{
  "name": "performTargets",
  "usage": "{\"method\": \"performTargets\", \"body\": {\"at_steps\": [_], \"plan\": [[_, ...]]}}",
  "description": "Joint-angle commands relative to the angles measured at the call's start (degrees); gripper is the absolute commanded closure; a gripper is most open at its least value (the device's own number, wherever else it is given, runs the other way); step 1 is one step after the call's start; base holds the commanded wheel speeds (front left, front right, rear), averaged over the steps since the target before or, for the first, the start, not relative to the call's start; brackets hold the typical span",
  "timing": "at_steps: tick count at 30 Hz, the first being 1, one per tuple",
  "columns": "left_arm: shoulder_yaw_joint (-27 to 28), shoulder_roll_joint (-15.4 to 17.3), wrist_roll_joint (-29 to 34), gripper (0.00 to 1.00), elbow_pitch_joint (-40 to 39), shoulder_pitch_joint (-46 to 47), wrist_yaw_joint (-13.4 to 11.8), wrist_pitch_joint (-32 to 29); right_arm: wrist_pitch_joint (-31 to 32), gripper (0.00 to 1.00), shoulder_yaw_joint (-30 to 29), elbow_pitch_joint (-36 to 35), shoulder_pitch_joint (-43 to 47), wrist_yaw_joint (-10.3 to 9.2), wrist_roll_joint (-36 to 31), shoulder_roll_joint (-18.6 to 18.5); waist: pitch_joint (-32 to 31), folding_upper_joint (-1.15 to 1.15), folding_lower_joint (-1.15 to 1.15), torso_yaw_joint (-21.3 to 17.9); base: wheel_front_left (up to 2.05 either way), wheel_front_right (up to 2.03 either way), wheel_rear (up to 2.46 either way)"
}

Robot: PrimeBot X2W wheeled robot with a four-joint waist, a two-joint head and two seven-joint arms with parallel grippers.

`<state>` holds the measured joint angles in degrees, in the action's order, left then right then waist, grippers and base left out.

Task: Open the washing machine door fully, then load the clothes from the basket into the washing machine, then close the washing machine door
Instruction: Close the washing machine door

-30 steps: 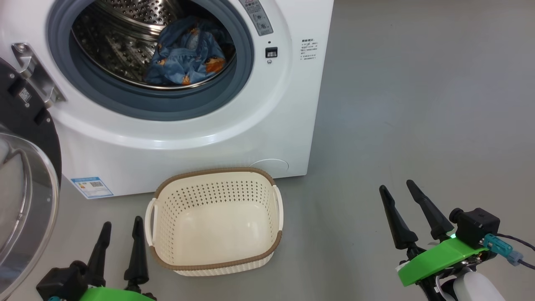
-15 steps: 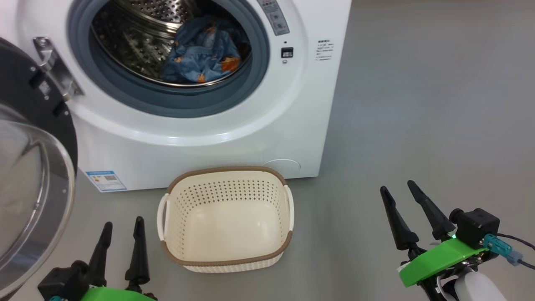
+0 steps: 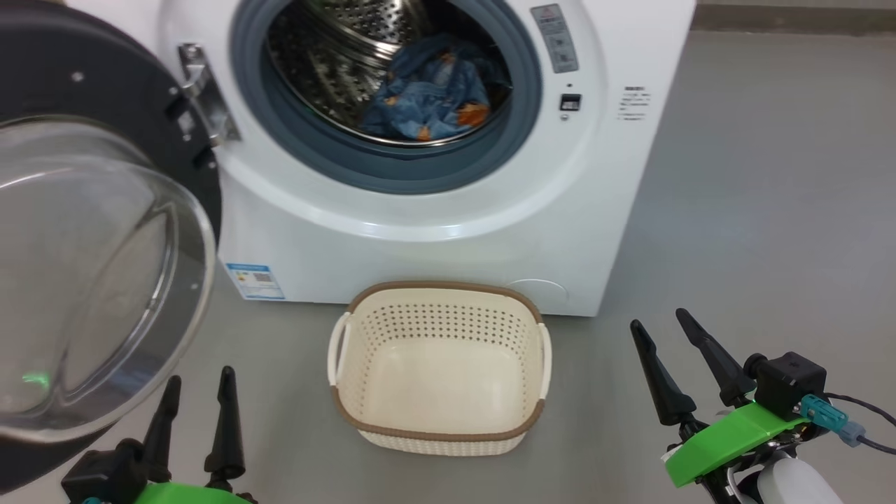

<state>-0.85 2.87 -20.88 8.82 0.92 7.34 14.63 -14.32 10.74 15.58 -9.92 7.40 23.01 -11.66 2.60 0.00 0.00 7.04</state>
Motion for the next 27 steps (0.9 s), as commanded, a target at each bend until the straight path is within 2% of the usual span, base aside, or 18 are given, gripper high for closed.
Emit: {"method": "performTargets", "body": {"at_steps": [1, 8, 14, 27], "plan": [[2.32, 0.62, 0.95, 0.00, -1.05, 0.83, 0.09, 0.37, -0.68, 0.00, 1.39, -1.13, -0.29, 0.09, -0.78, -0.36, -0.86, 0.00, 0.00, 3.36, 0.00, 0.00, 0.00], [4.13, 0.27, 2.73, 0.00, -1.14, 0.61, -1.45, 0.37, -0.68, 0.00, 1.73, -0.99, 0.15, 0.09, -0.55, -0.13, -1.52, 0.00, 0.00, 9.60, 0.00, 0.00, 0.00], [4.47, 0.10, 3.31, 0.00, -1.11, 0.53, -2.17, 0.37, -0.68, 0.00, 1.59, -1.04, 0.04, 0.09, -0.60, -0.23, -1.22, 0.00, 0.00, 13.48, 0.00, 0.00, 0.00], [5.09, 0.02, 0.43, 0.00, -0.90, 1.37, -3.23, 0.37, -0.68, 0.00, 1.35, -0.98, -0.68, 0.09, -1.12, -0.20, -0.19, 0.00, 0.00, 18.02, 0.00, 0.00, 0.00]]}}
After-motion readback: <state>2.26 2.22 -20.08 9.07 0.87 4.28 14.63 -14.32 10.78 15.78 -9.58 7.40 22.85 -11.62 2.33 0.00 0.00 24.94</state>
